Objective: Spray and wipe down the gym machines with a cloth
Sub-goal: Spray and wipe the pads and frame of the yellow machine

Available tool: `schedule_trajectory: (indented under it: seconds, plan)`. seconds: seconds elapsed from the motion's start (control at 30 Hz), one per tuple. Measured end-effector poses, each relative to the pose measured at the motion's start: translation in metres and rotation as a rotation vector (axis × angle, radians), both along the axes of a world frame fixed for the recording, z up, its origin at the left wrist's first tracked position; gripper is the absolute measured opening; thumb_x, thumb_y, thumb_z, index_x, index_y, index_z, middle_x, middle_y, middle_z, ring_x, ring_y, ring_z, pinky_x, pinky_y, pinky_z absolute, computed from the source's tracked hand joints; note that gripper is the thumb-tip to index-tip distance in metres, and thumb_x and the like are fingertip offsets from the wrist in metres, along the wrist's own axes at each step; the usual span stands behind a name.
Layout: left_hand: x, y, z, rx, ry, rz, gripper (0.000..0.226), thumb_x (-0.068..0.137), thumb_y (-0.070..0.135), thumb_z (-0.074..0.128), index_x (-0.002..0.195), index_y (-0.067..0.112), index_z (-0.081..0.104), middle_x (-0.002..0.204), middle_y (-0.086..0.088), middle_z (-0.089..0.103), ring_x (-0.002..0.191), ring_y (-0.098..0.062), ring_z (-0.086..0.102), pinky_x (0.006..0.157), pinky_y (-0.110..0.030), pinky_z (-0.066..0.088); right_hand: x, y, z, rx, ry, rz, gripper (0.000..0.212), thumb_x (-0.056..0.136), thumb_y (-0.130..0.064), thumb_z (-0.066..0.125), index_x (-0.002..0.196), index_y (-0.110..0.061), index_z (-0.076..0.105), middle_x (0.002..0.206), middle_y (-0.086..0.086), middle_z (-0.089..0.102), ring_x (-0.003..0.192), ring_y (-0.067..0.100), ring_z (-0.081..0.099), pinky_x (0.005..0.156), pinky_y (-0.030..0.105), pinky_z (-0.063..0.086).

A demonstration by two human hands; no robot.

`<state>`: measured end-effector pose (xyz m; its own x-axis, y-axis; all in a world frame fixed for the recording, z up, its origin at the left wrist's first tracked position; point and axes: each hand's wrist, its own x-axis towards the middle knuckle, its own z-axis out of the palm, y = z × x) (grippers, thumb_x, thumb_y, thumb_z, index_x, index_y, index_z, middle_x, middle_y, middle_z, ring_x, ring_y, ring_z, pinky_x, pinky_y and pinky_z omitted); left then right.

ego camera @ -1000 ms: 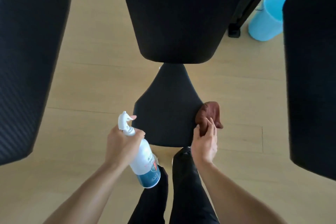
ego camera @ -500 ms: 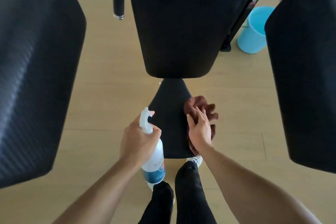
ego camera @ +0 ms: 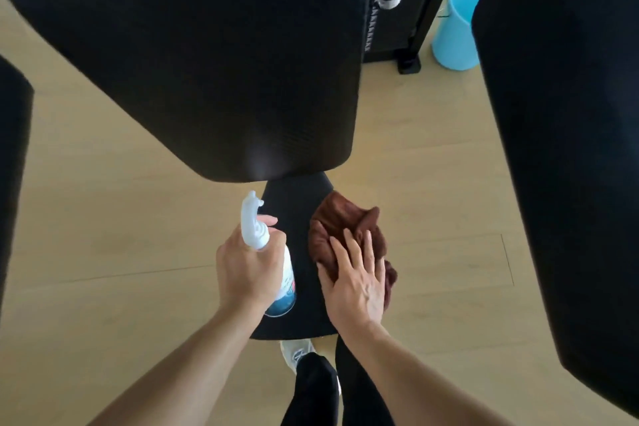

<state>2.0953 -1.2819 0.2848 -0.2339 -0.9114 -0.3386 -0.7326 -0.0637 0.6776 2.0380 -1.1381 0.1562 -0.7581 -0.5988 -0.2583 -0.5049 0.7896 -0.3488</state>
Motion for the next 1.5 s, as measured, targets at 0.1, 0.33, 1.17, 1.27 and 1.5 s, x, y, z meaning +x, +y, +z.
schedule_trajectory:
  seconds: [0.1, 0.33, 1.17, 1.27, 1.5]
  plan:
    - [-0.013, -0.002, -0.006, -0.015, -0.056, 0.061, 0.008, 0.083, 0.028, 0.068, 0.079, 0.022, 0.071, 0.068, 0.008, 0.066, 0.071, -0.023, 0.062, 0.068, -0.033, 0.045, -0.04, -0.057, -0.005, -0.015, -0.085, -0.05, 0.057, 0.101, -0.06, 0.04, 0.151, -0.034, 0.048, 0.161, -0.002, 0.044, 0.153, 0.029, 0.034, 0.123, 0.049, 0.03]
    - [-0.039, 0.008, -0.009, -0.037, -0.084, 0.017, 0.034, 0.083, 0.016, 0.071, 0.054, 0.012, 0.054, 0.045, 0.003, 0.049, 0.046, -0.015, 0.047, 0.043, -0.011, 0.034, -0.131, -0.157, 0.002, 0.01, -0.554, -0.27, 0.044, 0.094, -0.054, 0.051, 0.127, -0.027, 0.063, 0.117, 0.004, 0.071, 0.111, 0.032, 0.067, 0.1, 0.046, 0.052]
    - [0.176, 0.052, 0.008, -0.006, -0.03, 0.353, 0.027, 0.083, 0.002, 0.072, 0.064, 0.021, 0.068, 0.064, 0.01, 0.07, 0.073, 0.008, 0.065, 0.062, -0.005, 0.042, -0.029, -0.174, 0.001, 0.018, -0.129, 0.268, 0.041, 0.106, -0.05, 0.044, 0.144, -0.037, 0.054, 0.168, -0.003, 0.031, 0.16, 0.031, 0.009, 0.127, 0.06, 0.008]
    - [0.192, 0.055, -0.003, -0.004, -0.011, 0.406, 0.026, 0.083, 0.0, 0.07, 0.067, 0.021, 0.069, 0.068, 0.016, 0.07, 0.075, 0.002, 0.068, 0.067, -0.006, 0.043, 0.021, -0.175, 0.003, -0.006, -0.188, 0.541, 0.027, 0.097, -0.051, 0.059, 0.117, -0.035, 0.069, 0.14, 0.0, 0.06, 0.14, 0.03, 0.048, 0.114, 0.047, 0.035]
    - [0.18, 0.066, 0.033, 0.056, 0.152, 0.429, 0.029, 0.09, 0.014, 0.063, 0.108, 0.037, 0.065, 0.094, 0.03, 0.068, 0.085, 0.004, 0.065, 0.07, -0.008, 0.044, 0.044, -0.022, 0.012, -0.135, -0.123, 0.724, 0.055, 0.082, -0.03, 0.085, 0.134, -0.032, 0.068, 0.149, -0.009, 0.058, 0.146, 0.021, 0.047, 0.121, 0.048, 0.024]
